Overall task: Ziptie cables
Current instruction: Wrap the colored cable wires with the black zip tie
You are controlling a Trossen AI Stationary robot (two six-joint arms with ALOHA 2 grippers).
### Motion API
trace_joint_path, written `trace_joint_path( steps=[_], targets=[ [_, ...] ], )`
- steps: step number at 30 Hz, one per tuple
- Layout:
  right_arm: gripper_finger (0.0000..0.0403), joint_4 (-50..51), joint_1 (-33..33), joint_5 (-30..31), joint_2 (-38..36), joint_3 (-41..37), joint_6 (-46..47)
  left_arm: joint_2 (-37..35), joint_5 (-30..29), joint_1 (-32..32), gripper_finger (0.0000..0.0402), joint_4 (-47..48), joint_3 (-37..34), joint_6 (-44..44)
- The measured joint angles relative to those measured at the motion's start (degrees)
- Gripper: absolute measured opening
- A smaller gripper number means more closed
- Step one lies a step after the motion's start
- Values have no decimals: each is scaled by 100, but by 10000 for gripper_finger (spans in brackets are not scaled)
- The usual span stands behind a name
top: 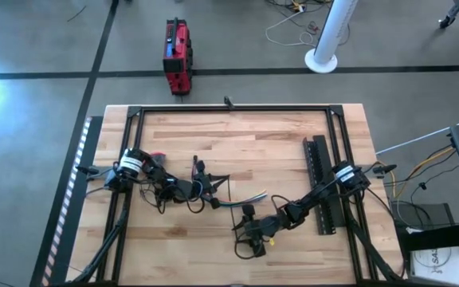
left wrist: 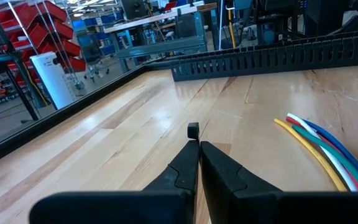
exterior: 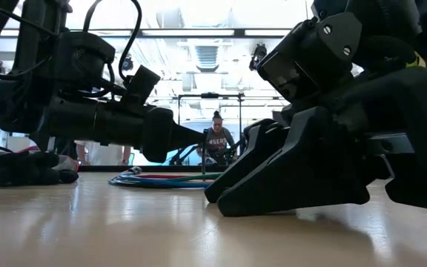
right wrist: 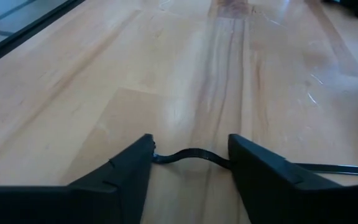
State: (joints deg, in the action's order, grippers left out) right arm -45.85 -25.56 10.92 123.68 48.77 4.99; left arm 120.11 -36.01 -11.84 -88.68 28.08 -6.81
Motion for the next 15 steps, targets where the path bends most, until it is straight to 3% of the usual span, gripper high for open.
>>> trace_joint_path(
  steps=[7, 15],
  targets=[
    [188, -45, 4, -24, 6, -4, -99, 0, 0, 0, 0, 0, 0, 0],
    [230, -19, 22, -41, 4, -9, -201, 0, 2, 0, 0, -2, 0, -19]
  ],
)
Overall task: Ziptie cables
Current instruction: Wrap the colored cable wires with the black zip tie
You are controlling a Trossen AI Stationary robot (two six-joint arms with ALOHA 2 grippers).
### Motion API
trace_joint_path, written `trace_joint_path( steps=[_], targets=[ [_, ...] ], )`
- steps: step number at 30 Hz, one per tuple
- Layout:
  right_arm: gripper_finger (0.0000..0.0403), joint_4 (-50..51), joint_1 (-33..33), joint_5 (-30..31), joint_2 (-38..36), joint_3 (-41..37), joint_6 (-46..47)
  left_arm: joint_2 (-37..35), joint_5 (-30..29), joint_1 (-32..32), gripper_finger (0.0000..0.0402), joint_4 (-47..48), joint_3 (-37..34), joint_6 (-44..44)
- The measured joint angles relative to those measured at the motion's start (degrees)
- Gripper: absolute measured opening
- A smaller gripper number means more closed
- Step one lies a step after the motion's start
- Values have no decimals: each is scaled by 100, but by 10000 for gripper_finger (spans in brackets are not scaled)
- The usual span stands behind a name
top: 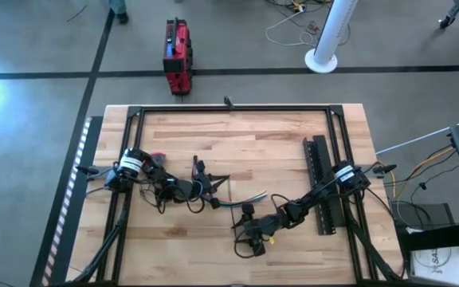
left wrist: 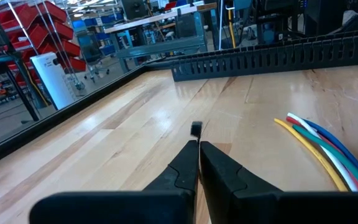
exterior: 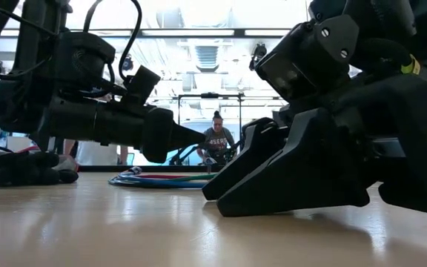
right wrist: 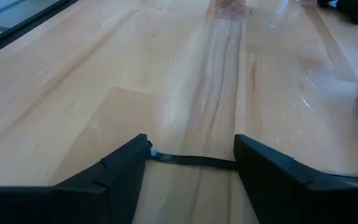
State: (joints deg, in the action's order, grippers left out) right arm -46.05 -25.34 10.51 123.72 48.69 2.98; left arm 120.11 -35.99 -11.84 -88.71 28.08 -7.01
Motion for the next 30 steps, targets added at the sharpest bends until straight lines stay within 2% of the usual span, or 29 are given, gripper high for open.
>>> trace_joint_path(
  steps=[4, 9, 16, 22, 30],
  targets=[
    [233, 43, 40, -38, -2, 2, 61, 0, 2, 0, 0, 0, 0, -1],
    [198, -23, 93, -169, -2, 2, 252, 0, 4, 0, 0, 4, 0, -2],
    [166, -111, 299, -754, -56, 0, 1166, 0, 35, 0, 0, 72, 0, -2],
    [171, -30, 480, -1166, -129, 0, 1537, 0, 35, 0, 0, 174, 0, -1],
    [192, 48, 553, -1272, -230, 4, 1782, 0, 68, 0, 0, 190, 0, 0]
  ],
)
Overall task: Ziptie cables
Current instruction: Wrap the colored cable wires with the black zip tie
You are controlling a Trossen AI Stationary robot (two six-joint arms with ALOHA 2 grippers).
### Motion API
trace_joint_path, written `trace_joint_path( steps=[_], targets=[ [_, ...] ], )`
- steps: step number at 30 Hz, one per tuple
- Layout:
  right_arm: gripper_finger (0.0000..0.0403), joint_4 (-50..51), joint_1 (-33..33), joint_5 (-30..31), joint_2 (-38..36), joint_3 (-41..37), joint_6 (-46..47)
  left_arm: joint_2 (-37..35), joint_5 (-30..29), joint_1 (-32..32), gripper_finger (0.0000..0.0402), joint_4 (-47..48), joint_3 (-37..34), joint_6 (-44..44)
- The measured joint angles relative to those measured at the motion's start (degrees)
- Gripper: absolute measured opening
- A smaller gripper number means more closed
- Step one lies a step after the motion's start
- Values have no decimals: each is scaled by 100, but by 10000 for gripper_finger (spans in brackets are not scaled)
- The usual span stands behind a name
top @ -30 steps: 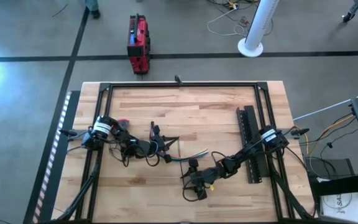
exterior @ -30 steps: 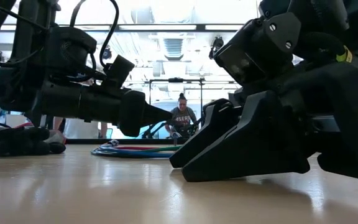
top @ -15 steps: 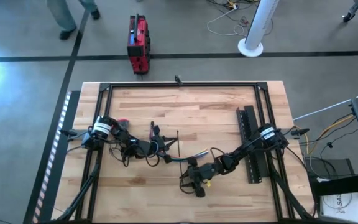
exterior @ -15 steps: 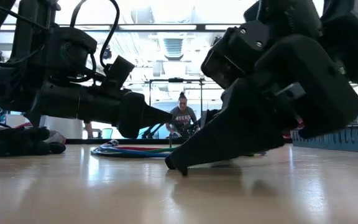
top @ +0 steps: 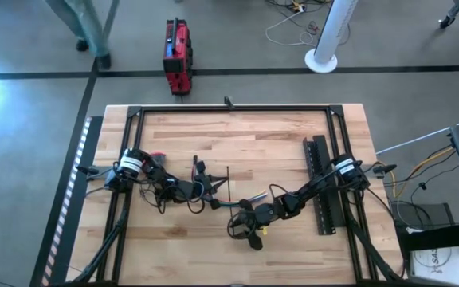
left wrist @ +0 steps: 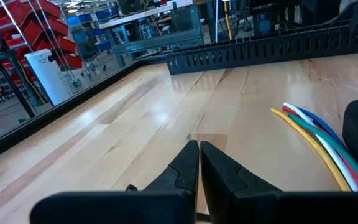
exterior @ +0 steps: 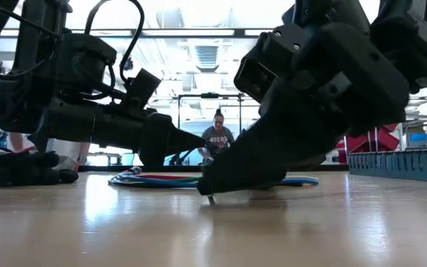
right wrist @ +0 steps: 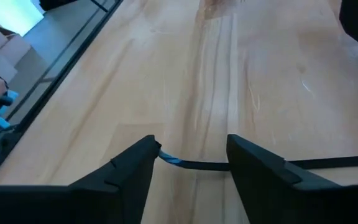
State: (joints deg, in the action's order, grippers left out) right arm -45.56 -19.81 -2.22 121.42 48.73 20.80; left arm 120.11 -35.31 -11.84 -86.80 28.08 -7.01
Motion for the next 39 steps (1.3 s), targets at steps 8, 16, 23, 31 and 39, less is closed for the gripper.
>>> trace_joint_path(
  steps=[8, 16, 23, 31, 39],
  targets=[
    [209, 197, -23, 21, -3, 0, -911, 0, 2, 0, 0, 1, -1, 2],
    [230, 242, -92, 643, -3, 0, -2042, 0, 2, -2, 0, 3, 0, 22],
    [291, 238, -89, 739, -3, 4, -2370, 0, 4, -2, 0, 88, 0, 73],
    [349, 284, -91, 1065, -8, 9, -2687, 2, 5, -2, 0, 134, 2, 151],
    [340, 414, 30, 853, 41, 17, -2280, 2, 4, -2, 0, 135, 2, 153]
  ],
)
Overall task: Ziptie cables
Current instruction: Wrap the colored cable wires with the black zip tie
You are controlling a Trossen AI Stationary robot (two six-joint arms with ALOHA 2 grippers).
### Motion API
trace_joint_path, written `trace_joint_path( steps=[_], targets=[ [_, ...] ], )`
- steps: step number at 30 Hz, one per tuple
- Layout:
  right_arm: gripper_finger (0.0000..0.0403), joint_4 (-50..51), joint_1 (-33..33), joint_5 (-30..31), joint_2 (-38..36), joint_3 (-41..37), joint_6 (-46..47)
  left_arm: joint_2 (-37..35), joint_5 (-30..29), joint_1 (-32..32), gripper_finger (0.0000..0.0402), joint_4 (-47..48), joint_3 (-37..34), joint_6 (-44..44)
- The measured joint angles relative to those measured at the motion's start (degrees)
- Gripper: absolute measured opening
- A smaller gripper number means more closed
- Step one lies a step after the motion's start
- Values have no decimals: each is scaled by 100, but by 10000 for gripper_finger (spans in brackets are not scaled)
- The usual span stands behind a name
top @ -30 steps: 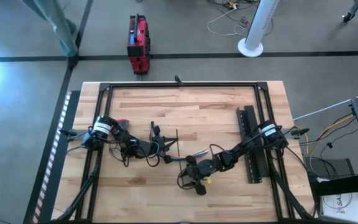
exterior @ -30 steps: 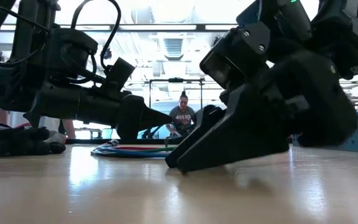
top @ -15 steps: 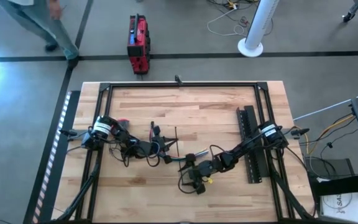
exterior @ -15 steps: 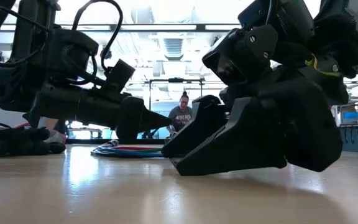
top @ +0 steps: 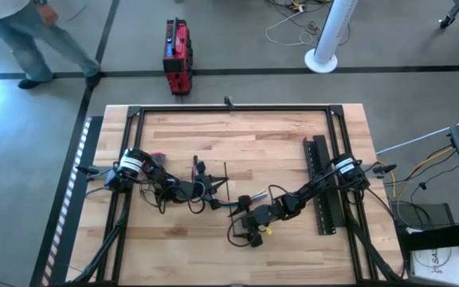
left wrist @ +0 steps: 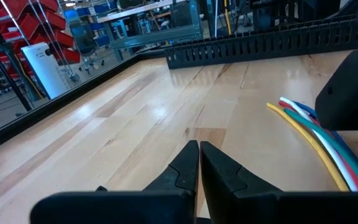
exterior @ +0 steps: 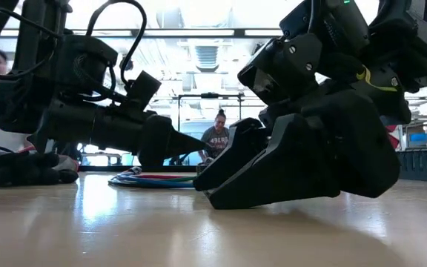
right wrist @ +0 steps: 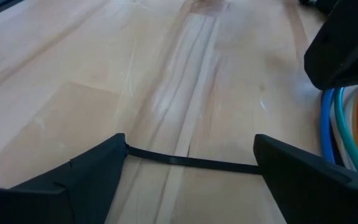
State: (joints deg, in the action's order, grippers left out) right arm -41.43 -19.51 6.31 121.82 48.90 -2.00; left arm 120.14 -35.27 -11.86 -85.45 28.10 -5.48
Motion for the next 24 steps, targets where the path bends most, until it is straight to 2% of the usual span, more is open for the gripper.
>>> trace_joint_path(
  steps=[14, 18, 24],
  targets=[
    [332, 41, 24, -108, 43, 7, 793, 0, -2, -2, 0, -1, 0, 22],
    [306, 39, 29, -96, 43, 7, 864, 0, -2, -2, 0, 0, 0, 22],
    [238, 36, 38, -55, 43, 12, 811, 0, -2, -2, 0, -1, 0, 22]
  ],
)
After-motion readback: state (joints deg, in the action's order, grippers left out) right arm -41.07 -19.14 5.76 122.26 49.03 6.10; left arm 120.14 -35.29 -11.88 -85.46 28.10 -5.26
